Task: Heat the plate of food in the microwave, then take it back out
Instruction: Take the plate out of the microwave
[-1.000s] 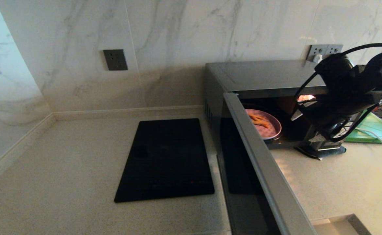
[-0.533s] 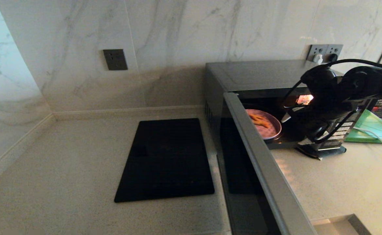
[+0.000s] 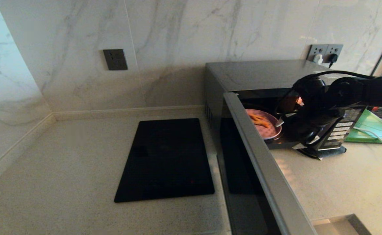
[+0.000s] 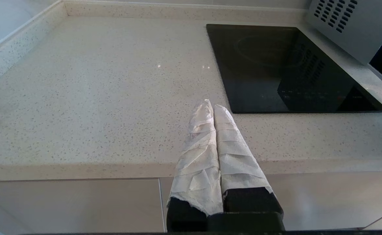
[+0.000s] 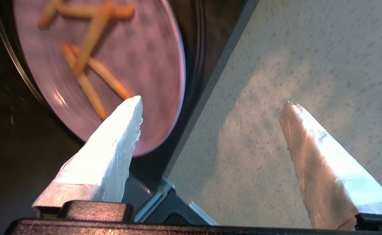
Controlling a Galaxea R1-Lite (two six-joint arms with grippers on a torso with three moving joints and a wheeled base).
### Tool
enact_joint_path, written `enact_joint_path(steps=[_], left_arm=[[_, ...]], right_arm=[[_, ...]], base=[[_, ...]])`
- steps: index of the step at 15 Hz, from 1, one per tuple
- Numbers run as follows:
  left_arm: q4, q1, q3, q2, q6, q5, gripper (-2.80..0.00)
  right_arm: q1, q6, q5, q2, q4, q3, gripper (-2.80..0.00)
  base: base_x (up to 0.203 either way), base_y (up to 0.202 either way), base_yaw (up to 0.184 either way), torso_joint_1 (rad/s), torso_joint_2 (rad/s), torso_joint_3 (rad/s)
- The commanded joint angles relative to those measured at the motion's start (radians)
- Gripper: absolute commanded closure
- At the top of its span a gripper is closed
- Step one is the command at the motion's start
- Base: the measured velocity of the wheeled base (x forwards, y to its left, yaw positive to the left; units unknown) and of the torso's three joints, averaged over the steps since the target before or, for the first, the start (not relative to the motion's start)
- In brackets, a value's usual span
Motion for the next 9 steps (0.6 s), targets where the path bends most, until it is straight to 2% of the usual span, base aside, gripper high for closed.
enact_joint_path(steps=[1,3,9], left_arm=[[0.000,0.000,0.000,0.002,-0.001,0.001,0.00],[0.000,0.000,0.000,0.002,-0.001,0.001,0.00],[0.000,0.000,0.000,0.002,-0.001,0.001,0.00]], right_arm=[[0.000,-0.008,0.048,0.010,0.002,0.004,-2.80],[0.001,-0.066,0.067,0.015,-0.013,0.024,-2.80],[0.000,-0.069,0.066,0.058,-0.029,0.015,-2.80]], base=[[0.000,0.000,0.000,0.000,0.00,0.000],[0.000,0.000,0.000,0.000,0.00,0.000],[0.000,0.000,0.000,0.000,0.00,0.000]])
